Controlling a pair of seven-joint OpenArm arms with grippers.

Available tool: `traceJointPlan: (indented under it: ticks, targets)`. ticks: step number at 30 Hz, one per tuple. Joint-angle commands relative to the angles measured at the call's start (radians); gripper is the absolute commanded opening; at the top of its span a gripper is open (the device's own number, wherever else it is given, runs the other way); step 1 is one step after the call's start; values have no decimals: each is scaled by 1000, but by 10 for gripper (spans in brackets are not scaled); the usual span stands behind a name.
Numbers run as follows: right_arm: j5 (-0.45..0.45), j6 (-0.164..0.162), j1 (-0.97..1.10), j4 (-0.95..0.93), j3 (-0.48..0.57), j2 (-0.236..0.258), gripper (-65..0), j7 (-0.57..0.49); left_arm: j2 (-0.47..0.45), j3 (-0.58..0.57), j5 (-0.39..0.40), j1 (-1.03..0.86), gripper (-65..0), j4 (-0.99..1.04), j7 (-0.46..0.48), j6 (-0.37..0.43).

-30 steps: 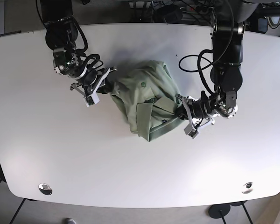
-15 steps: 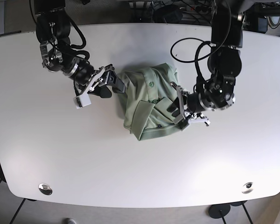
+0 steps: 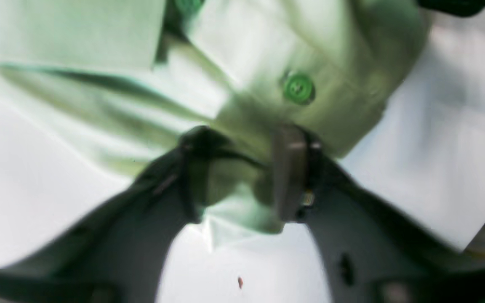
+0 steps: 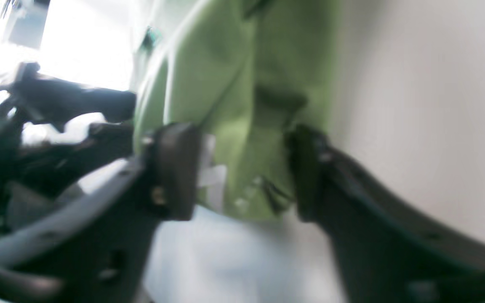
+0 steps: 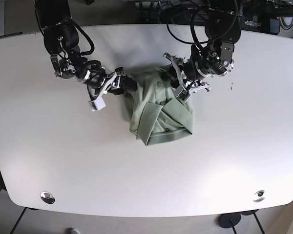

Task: Fold the T-shirt properly
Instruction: 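Press and square the folded green bundle with both grippers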

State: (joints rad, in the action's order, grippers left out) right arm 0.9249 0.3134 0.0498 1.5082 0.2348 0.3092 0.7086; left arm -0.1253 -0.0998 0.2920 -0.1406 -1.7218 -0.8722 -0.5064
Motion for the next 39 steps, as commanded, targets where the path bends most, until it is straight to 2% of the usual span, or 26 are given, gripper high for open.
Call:
traceJointPlan:
  ticks: [1,2,4,6,9,12,14,17,19,20,21,24,26,28,30,31,36,39]
  targets:
    - [21,8,-14,15,10,-6,-474,-13,-1,2,14,11,-540,-10,15,-4]
    - [21,8,-12,15,5,-21,-555,-13,-3,4,14,11,-564,-10,15,-4]
    - [21,8,-11,15,2,-26,-628,-13,-4,4,14,9,-586,-11,15,-4]
    - [27,8,-9,22,-5,-25,-629,-13,-3,47,16,8,-610,-17,15,-5]
    - [24,8,-6,22,-71,-25,-629,-8,-6,101,16,2,-612,-14,14,-5]
    - [23,8,15,22,-125,-14,-629,-8,-14,107,8,3,-610,-8,14,-5]
    - [23,8,17,22,-133,14,-629,-7,-41,107,16,2,-610,-7,14,-5]
    - [24,8,22,22,-137,21,-626,-7,-46,107,9,3,-608,7,14,-5]
    - [29,8,32,22,-137,23,-571,-7,-46,107,11,8,-608,26,14,-5]
    - [29,8,45,30,-139,23,-523,-7,-46,107,11,8,-608,26,14,-5]
    - [30,8,60,76,-142,23,-447,-8,-46,107,16,8,-608,15,14,-5]
    - [27,3,118,202,-200,21,-327,-8,-46,107,16,5,-606,-54,8,-5]
    - [21,0,138,240,-252,17,-298,-8,-44,107,11,3,-596,-99,8,-1]
    - [18,-3,140,236,-295,21,-303,-8,-41,107,9,2,-519,-129,8,1]
    - [-34,-3,138,205,-317,23,-303,-7,-38,107,9,2,-444,-149,8,2]
    - [-89,-3,137,185,-318,23,-308,-7,-29,107,11,2,-432,-157,8,24]
    - [-255,-1,138,159,-265,-20,-385,-7,45,101,9,32,-428,-155,15,177]
    - [-349,-1,140,160,-202,-57,-395,-7,91,93,8,72,-419,-151,15,263]
